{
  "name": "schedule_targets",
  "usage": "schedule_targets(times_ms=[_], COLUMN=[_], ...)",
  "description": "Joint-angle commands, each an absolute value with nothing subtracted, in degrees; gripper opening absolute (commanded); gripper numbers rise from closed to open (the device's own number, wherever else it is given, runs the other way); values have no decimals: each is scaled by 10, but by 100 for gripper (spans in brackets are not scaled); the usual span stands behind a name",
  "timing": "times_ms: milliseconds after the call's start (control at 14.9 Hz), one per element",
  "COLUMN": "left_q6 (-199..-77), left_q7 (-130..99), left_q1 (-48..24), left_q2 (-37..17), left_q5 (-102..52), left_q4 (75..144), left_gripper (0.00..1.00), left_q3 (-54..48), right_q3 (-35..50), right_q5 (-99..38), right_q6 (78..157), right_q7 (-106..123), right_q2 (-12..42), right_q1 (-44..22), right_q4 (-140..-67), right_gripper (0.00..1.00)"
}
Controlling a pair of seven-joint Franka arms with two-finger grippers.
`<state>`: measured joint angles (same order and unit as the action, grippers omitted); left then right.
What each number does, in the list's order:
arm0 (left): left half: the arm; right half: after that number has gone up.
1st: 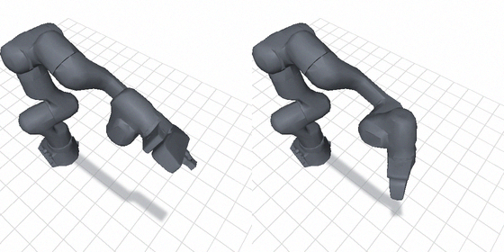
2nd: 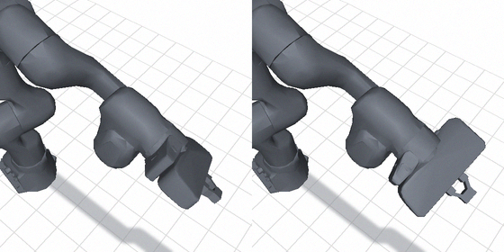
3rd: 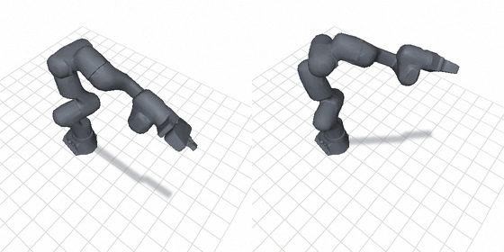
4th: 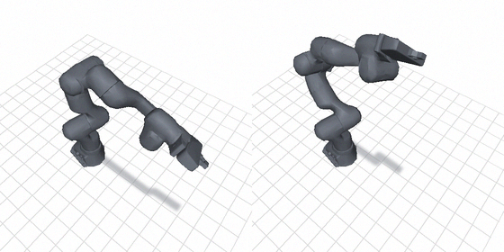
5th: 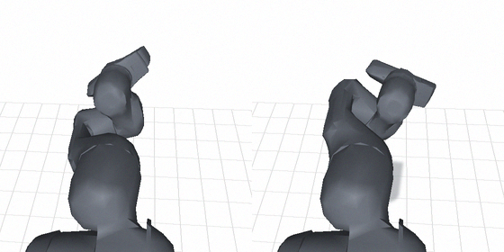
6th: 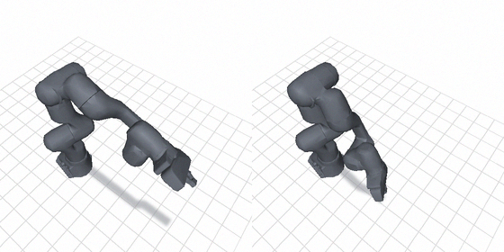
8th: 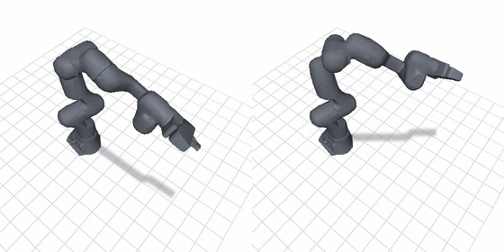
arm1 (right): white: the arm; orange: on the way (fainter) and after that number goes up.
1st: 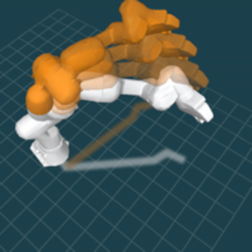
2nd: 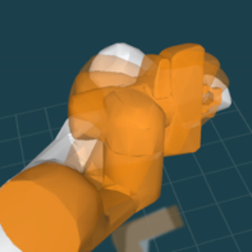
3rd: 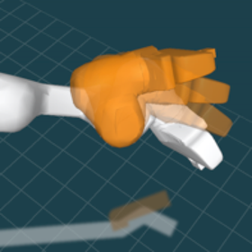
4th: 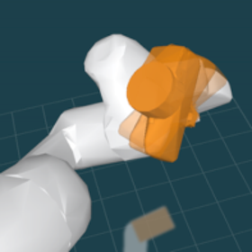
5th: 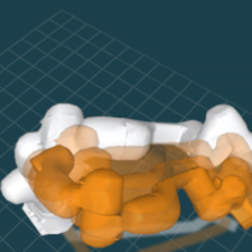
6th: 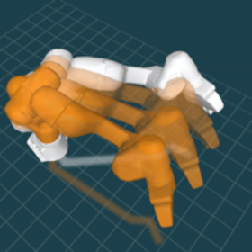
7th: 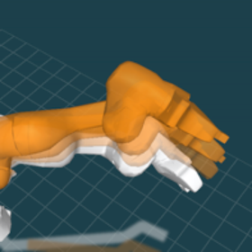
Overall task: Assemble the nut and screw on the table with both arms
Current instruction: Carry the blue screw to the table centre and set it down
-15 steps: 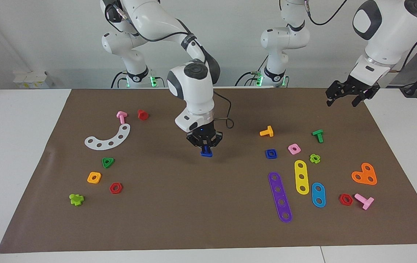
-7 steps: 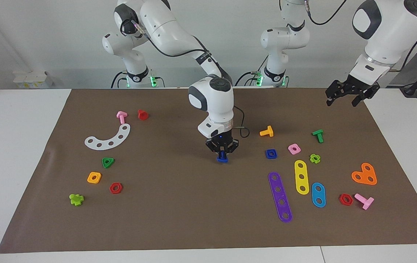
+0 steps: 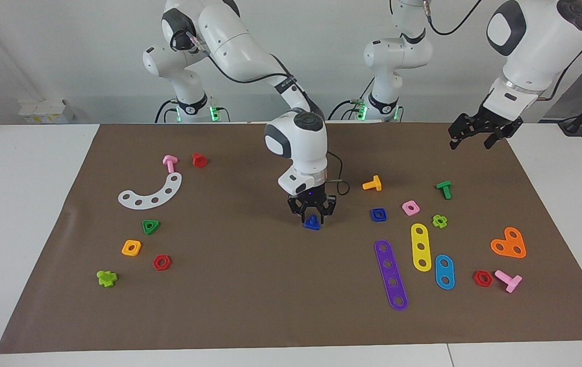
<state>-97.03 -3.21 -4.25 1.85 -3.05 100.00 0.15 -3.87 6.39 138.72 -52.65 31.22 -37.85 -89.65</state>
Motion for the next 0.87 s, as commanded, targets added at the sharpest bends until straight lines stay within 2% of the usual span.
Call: schedule_targets(times_ms=[0,269,538,807], left_q6=[-1006,-1075,-1206,-1291], left_q7=[-63,-120,-162,-243], left_q1=[-79,-121,-147,-174], left_q2=[-10,-58,-62,-90], left_q5=[-35,-33,-33,-32], left_q4=[1007,1022,1121,1178], left_gripper=[99,97,93,88], left_q3=[7,8,8,9], right_q3=[-32,-32,-31,-32], right_q5=[72,71,26,-13], right_q6=[1331,1247,1160,1047], right_q7=[-531,-456,-335,-240], right_q2=[236,173,120,71], right_q1=[-326,-257,-175,-121], right_q4=[-909,-911,-913,-920], right_gripper=[100,100,100,100])
